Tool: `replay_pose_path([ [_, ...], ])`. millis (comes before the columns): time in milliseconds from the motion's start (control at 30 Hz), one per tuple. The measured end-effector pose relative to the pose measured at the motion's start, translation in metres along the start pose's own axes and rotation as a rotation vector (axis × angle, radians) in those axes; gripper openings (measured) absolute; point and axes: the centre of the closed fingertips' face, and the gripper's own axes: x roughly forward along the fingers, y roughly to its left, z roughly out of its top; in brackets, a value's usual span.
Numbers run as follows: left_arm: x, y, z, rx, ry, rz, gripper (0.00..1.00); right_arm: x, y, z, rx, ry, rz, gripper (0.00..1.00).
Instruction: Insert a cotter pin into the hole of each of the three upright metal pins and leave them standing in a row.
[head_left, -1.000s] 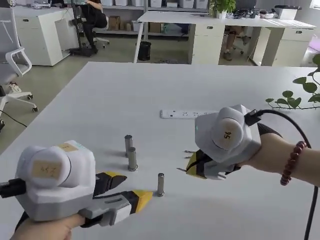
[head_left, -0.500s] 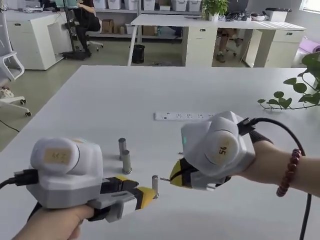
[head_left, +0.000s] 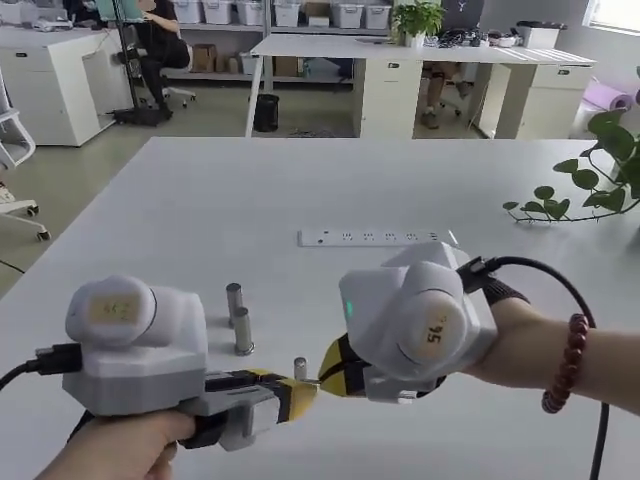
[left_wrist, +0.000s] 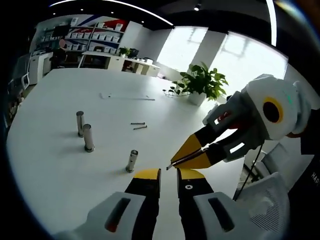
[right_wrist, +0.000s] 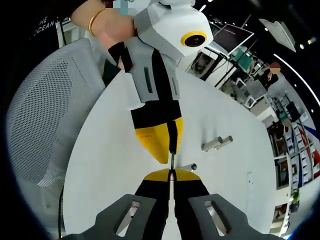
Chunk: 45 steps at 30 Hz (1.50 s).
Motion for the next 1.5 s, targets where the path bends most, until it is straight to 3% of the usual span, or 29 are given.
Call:
replay_pose_path([
  [367,0.0012,-0.0041,-0.0016,-0.067,-0.021,-0.037,0.05,0.0015,0.0030,0.0009,-0.004,-0.004,0.012,0.00],
  [800,0.0006,-0.0050,-0.0038,-0.078,-0.019,-0.052,0.00,0.0029,0.0047,0.0028,-0.004,-0.011,0.015,0.00],
  [1167,-0.0023,-0.0068,-0.0037,0.005,-0.017,-0.066,0.00,0.0011,0.0069,0.0057,0.021,-0.048,0.014,0.00],
  [1500,-0.0056,-0.0051,-0.0058,0.105,0.005,-0.045,0.00,-0.0001,0.0087,0.0073,0.151,-0.106,0.051,0.00],
])
